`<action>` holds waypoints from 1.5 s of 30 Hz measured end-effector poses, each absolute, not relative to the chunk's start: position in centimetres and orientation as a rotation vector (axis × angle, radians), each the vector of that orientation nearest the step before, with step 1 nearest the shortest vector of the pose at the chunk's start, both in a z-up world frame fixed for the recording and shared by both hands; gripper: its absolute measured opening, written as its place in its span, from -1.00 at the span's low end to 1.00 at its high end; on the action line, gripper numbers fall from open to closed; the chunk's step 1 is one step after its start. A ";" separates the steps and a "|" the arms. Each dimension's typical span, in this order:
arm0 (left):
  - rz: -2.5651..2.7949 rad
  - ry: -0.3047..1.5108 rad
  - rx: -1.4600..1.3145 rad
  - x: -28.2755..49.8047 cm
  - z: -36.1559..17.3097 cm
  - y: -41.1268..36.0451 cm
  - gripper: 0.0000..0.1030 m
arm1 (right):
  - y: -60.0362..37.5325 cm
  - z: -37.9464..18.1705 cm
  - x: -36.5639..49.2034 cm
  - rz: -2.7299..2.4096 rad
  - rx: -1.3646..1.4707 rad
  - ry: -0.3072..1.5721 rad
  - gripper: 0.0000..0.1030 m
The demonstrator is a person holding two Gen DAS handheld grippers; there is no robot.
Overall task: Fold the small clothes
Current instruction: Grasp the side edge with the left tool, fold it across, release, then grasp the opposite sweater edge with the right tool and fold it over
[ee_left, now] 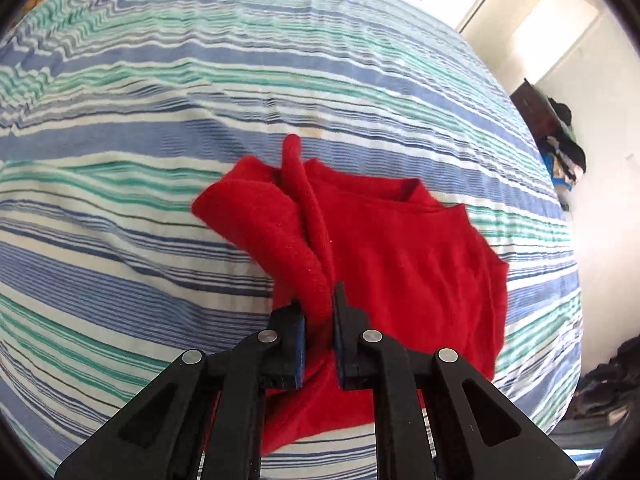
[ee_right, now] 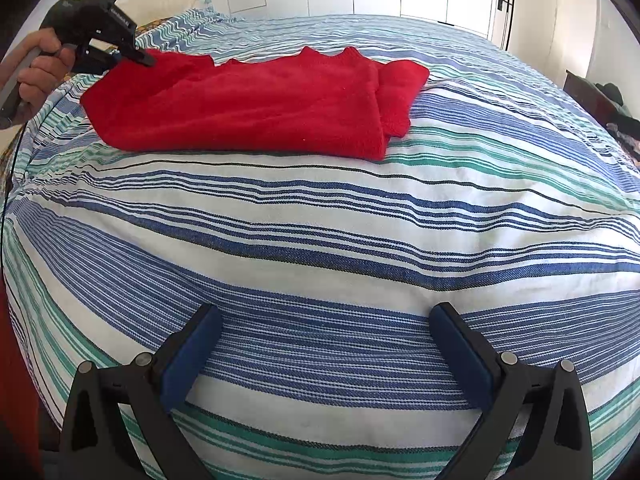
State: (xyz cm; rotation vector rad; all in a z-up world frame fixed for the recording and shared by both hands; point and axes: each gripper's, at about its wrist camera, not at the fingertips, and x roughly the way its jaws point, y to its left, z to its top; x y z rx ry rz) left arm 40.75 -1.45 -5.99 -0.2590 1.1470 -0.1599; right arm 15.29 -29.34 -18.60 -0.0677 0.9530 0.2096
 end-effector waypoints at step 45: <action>-0.259 1.098 -0.132 33.7 -11.7 -8.8 0.38 | -38.1 -10.9 22.2 0.281 0.626 0.835 0.41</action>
